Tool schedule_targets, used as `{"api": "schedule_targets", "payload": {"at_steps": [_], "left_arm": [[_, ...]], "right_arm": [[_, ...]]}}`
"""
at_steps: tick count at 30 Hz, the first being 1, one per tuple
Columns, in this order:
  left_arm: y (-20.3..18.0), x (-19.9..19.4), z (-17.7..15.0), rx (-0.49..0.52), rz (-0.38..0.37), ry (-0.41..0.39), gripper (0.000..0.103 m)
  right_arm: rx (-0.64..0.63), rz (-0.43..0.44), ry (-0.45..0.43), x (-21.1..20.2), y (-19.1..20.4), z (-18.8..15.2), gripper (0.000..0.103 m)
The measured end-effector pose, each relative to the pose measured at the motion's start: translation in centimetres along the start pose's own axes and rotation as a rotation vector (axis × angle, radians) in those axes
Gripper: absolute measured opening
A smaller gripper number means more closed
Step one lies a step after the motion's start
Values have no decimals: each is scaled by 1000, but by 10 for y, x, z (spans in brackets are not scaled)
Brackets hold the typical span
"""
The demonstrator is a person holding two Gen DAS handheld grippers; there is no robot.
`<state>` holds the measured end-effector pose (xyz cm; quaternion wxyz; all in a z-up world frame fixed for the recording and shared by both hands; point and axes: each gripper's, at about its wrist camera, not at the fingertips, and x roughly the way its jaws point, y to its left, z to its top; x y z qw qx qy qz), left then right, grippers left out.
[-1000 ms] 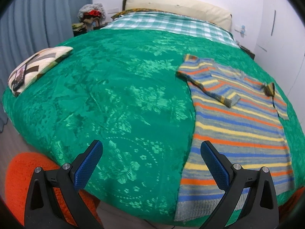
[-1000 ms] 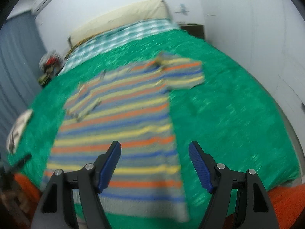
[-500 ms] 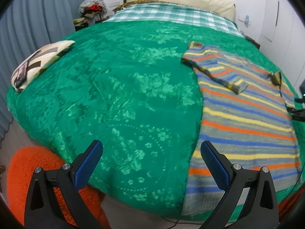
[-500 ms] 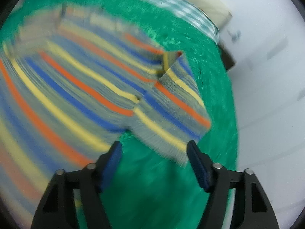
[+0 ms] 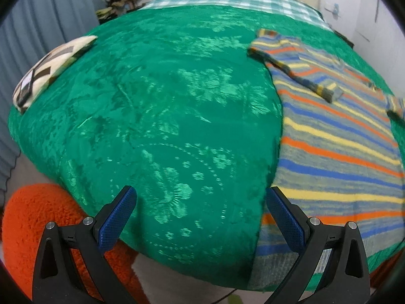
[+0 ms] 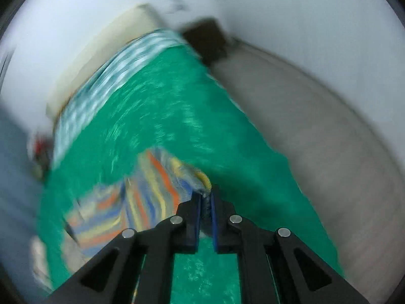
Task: Fold small clothes
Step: 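Grasp the folded sleeve cuff with the right gripper and pull it outward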
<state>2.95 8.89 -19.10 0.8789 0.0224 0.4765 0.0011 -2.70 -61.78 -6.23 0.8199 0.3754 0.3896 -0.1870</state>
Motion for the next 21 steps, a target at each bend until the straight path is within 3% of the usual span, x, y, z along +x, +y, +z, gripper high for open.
{"api": "schedule_targets", "payload": {"at_steps": [4, 7, 9, 13, 15, 16, 18, 19, 21], "left_arm": [[-8, -3, -1, 28, 2, -7, 102], [-12, -2, -2, 48, 13, -1, 102], [-13, -3, -3, 54, 17, -2, 102], [-12, -3, -2, 53, 19, -6, 102], [-12, -1, -2, 50, 18, 2, 102], [-13, 1, -3, 50, 18, 8, 102], [-14, 3, -3, 56, 20, 17, 102], [-14, 3, -3, 59, 21, 17, 102], [-14, 1, -3, 59, 22, 13, 102]], "right_arm": [[289, 56, 132, 22, -59, -6, 7], [273, -25, 164, 36, -71, -17, 7], [298, 1, 137, 38, -75, -23, 11], [302, 110, 84, 29, -74, -24, 58], [268, 110, 78, 27, -68, -34, 63], [234, 92, 86, 29, -64, -38, 62], [121, 4, 99, 31, -51, -44, 41], [86, -50, 96, 33, -49, -45, 8], [39, -151, 74, 32, -49, -44, 2]]}}
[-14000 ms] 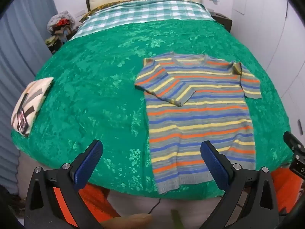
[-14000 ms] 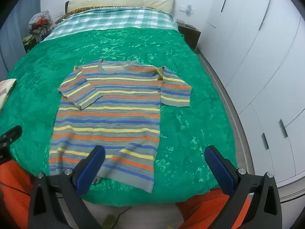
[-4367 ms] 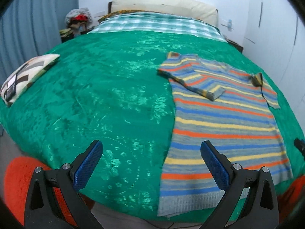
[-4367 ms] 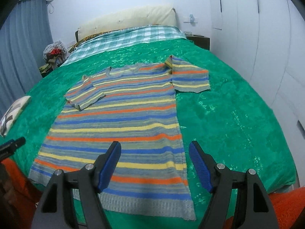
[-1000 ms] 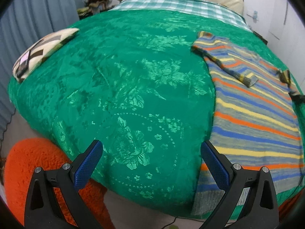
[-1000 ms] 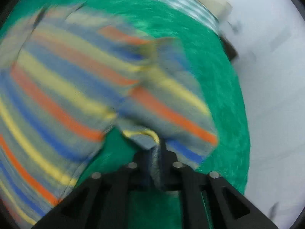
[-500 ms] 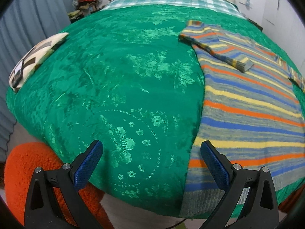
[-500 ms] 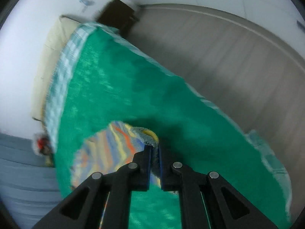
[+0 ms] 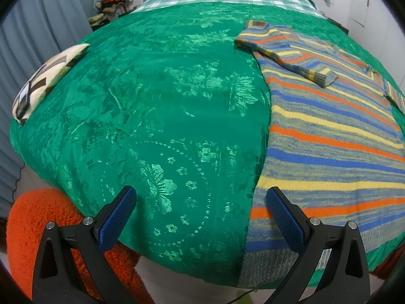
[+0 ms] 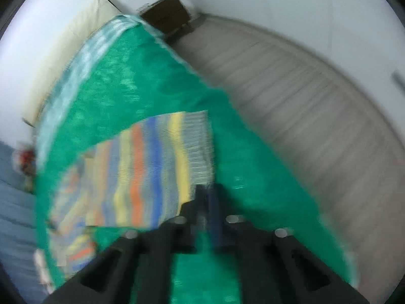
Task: Fold small clothes
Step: 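Grasp the folded sleeve cuff with the right gripper and pull it outward, then release the spread sleeve and raise the right gripper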
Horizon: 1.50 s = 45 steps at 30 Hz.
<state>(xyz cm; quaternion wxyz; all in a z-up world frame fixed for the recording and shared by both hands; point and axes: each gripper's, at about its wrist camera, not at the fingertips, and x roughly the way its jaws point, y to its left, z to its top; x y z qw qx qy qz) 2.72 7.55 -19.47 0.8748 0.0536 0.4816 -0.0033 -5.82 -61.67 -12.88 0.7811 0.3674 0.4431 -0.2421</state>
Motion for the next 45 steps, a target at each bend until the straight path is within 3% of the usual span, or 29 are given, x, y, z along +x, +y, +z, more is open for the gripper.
{"api": "schedule_targets", "payload": {"at_steps": [9, 10, 12, 14, 15, 20, 27, 32, 39, 45], "left_arm": [[14, -6, 1, -46, -8, -21, 102], [17, -8, 2, -53, -12, -27, 102], [21, -9, 2, -66, -20, -34, 102], [25, -11, 2, -85, -32, -42, 102], [27, -11, 2, -90, -36, -45, 102], [29, -12, 0, -100, -60, -58, 102], [33, -18, 4, -107, -87, -82, 102], [35, -20, 2, -119, -87, -86, 102], [32, -23, 1, -97, -81, -95, 102], [30, -20, 0, -94, -83, -87, 102]], "right_arm": [[-111, -173, -80, -6, 16, -12, 1], [-121, -191, -107, -10, 15, -15, 6], [-120, -191, -136, -22, 7, -23, 26], [-103, -178, -181, -41, 0, -37, 69], [-97, -174, -224, -54, -3, -47, 72], [-163, -169, -301, -102, -5, -98, 73], [-172, -69, -429, -161, 16, -167, 76], [-240, -18, -484, -171, 48, -221, 79], [-416, -31, -503, -164, 88, -247, 79], [-461, -40, -490, -156, 95, -254, 79]]}}
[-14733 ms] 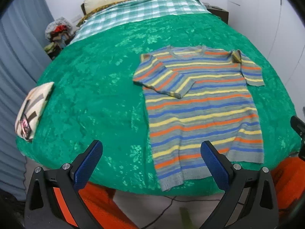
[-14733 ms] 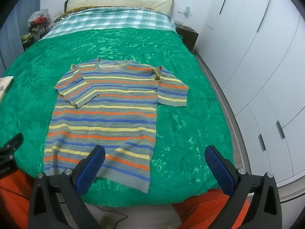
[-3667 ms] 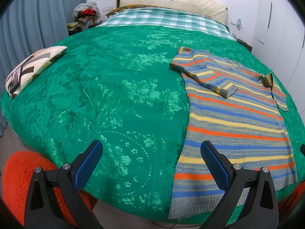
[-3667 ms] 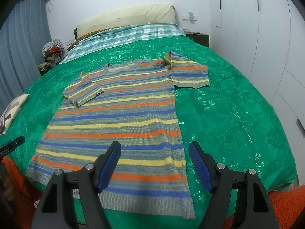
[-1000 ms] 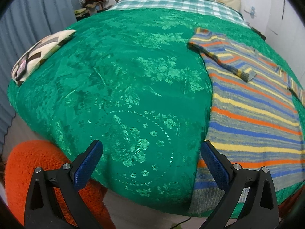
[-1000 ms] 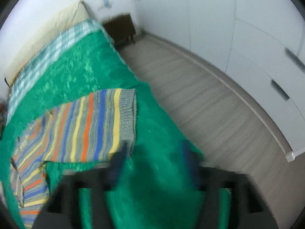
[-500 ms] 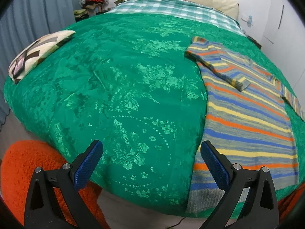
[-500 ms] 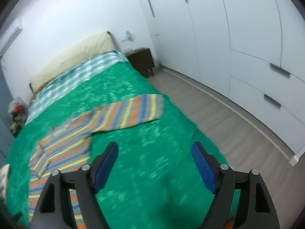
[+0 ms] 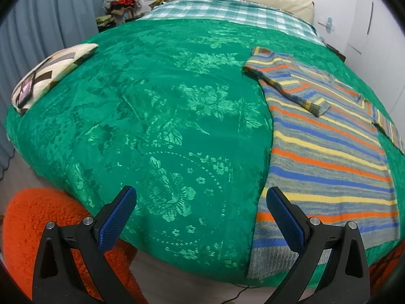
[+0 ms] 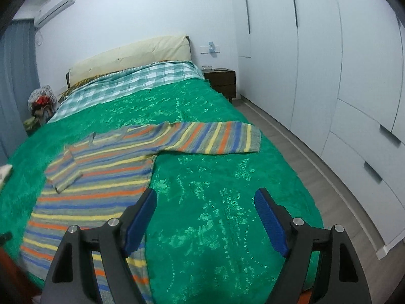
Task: Fold small clothes
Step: 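Release the spread sleeve and raise the right gripper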
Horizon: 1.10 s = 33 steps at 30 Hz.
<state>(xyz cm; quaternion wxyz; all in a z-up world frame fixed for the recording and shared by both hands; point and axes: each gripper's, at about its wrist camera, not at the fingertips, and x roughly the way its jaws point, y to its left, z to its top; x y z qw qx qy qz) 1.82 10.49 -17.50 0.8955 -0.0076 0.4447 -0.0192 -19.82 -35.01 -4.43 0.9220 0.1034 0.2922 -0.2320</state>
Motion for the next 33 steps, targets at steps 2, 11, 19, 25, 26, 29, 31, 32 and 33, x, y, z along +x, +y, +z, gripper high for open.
{"api": "schedule_targets", "payload": {"at_steps": [2, 11, 19, 25, 26, 29, 31, 32, 33], "left_arm": [[0, 1, 0, -1, 0, 2, 102], [3, 4, 0, -18, -1, 13, 102], [3, 6, -1, -13, -1, 17, 102], [0, 1, 3, 1, -8, 46, 102], [-1, -3, 7, 2, -33, 57, 102], [-6, -30, 38, 10, -143, 62, 102], [-13, -49, 68, 7, -230, 32, 102], [-23, -60, 90, 20, -286, -3, 102], [-31, -66, 104, 40, -314, -26, 102]], "right_arm": [[-9, 0, 2, 1, 3, -2, 79], [-30, -4, 9, 1, 4, -4, 79], [-41, 0, 13, 3, 8, -5, 79], [-27, 6, 7, 3, 6, -4, 79], [-25, 7, 6, 3, 6, -4, 79], [-7, 14, 0, 2, 4, -3, 79], [11, 25, 0, 3, 1, -2, 79], [16, 29, 1, 3, 0, -2, 79], [25, 35, 4, 5, -2, -2, 79]]}}
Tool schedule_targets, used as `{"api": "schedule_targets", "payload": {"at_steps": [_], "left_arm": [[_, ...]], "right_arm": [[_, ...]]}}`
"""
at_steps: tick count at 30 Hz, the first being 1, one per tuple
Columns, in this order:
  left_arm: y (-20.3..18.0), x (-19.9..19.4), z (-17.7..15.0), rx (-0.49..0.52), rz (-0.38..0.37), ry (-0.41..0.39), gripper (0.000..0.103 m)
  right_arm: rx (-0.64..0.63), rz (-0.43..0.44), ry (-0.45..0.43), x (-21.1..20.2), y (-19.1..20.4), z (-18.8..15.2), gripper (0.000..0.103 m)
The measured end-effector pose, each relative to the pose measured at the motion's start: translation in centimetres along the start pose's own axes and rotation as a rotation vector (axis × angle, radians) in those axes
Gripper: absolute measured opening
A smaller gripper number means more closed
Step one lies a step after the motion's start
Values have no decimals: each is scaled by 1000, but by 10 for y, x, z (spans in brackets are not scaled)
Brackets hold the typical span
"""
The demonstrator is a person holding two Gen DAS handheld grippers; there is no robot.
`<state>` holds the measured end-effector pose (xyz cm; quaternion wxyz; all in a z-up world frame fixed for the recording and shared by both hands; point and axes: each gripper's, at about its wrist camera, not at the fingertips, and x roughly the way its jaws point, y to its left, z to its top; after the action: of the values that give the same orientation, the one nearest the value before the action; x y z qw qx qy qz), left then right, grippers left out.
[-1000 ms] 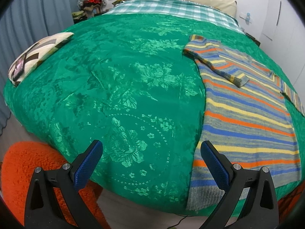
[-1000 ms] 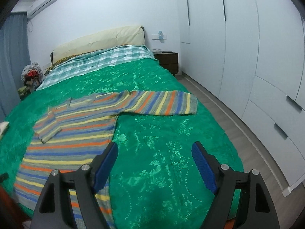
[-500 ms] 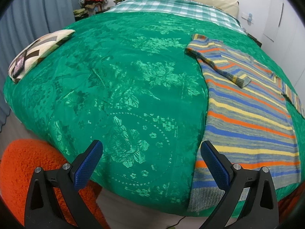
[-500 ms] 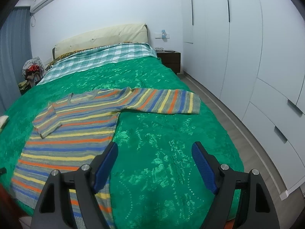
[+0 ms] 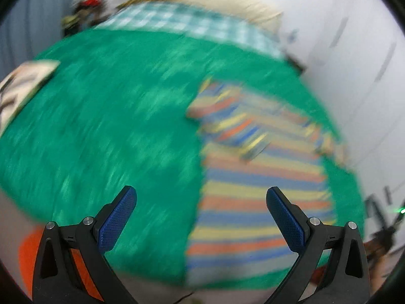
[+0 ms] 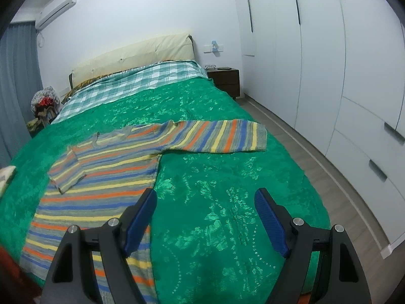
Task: Fold small clothes
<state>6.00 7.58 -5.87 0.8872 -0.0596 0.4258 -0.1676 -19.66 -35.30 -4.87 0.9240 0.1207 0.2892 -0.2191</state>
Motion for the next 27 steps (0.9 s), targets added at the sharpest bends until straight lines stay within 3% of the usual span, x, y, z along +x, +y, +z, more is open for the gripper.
{"api": "schedule_targets", "payload": {"at_steps": [2, 4, 7, 9, 13, 15, 16, 17, 20, 23, 26, 27], "left_arm": [[-30, 5, 32, 93, -66, -43, 102], [-65, 40, 50, 232, -88, -14, 102], [-111, 121, 44, 456, -6, 78, 98], [-133, 177, 27, 622, 74, 148, 82], [-138, 241, 11, 716, 159, 260, 80], [-124, 252, 17, 657, 148, 286, 65], [-115, 252, 24, 583, 106, 306, 21], [-108, 251, 31, 529, 98, 319, 4], [-71, 216, 67, 337, 35, 232, 3], [5, 164, 114, 50, -2, 97, 3], [117, 125, 143, -257, 75, -15, 3], [140, 121, 143, -305, 101, -21, 3]], "right_arm": [[14, 6, 4, 2, -3, 1, 79], [39, 14, 11, 4, -9, 2, 79], [73, 27, 33, 9, -14, 1, 79], [78, 29, 39, 10, -15, 0, 79], [63, 37, 35, 7, -12, -1, 79], [50, 37, 33, 6, -11, 0, 79], [48, 37, 32, 6, -11, 0, 79], [48, 36, 33, 7, -11, 0, 79], [57, 34, 43, 9, -10, -1, 79], [49, 35, 40, 8, -7, 0, 79], [24, 31, 32, 6, -3, -1, 79], [13, 28, 32, 6, -1, -1, 79]]}}
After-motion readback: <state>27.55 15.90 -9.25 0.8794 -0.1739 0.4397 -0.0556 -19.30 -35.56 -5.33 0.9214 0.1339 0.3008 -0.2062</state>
